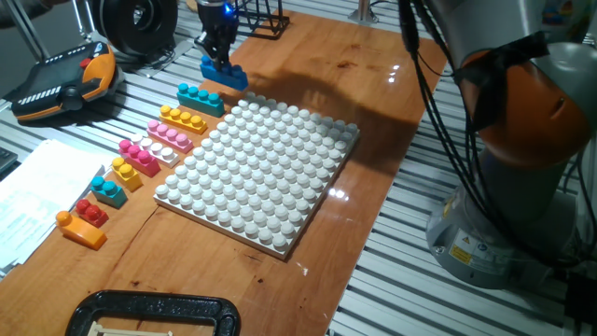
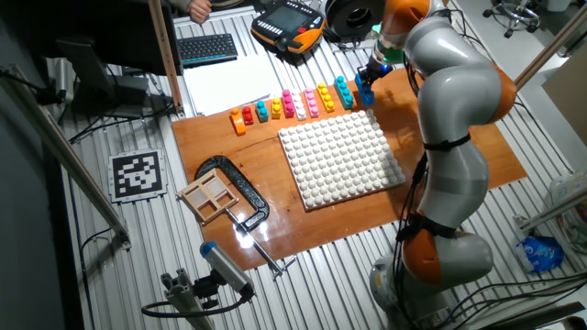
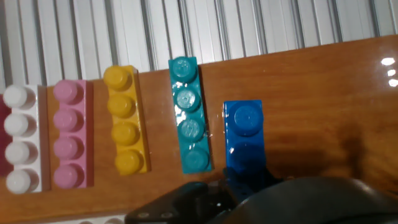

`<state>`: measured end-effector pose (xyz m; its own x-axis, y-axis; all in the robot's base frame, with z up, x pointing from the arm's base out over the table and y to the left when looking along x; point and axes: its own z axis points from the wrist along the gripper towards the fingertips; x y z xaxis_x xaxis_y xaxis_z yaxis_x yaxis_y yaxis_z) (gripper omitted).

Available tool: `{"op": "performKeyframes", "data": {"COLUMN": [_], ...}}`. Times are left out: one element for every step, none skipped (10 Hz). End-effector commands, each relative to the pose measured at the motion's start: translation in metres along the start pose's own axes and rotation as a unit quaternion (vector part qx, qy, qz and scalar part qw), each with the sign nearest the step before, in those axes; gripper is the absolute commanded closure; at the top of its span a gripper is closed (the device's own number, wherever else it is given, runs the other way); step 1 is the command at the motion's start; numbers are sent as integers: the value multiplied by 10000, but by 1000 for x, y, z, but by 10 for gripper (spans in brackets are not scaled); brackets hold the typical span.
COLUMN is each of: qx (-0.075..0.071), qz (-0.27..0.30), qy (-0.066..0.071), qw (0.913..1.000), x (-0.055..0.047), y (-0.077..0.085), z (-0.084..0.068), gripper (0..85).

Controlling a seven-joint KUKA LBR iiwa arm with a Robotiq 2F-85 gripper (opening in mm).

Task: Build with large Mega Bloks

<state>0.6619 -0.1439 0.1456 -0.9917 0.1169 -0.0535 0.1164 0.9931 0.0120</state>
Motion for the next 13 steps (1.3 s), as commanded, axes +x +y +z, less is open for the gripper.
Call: {"op": "performKeyframes", "data": {"qx": [1, -21, -21, -9, -13, -17, -35, -21, -36, -65, -48, -71, -101], "qz": [3, -19, -11, -27, -50, -58, -65, -81, -80, -85, -110, -123, -113], "qy": [-28, -88, -88, -112, -150, -189, -210, -227, -225, -206, -201, -198, -195], "qw": [10000, 10000, 10000, 9999, 9999, 9998, 9998, 9997, 9997, 9997, 9997, 9997, 9997], "x": [6, 16, 22, 28, 34, 43, 49, 55, 60, 63, 63, 63, 63], "y": [1, 1, 3, 4, 4, 5, 6, 6, 6, 6, 4, 3, 2], "z": [0, 0, 0, 0, 2, 5, 7, 9, 11, 13, 14, 16, 17], "gripper": [850, 850, 850, 850, 850, 850, 850, 850, 850, 850, 850, 850, 850]}}
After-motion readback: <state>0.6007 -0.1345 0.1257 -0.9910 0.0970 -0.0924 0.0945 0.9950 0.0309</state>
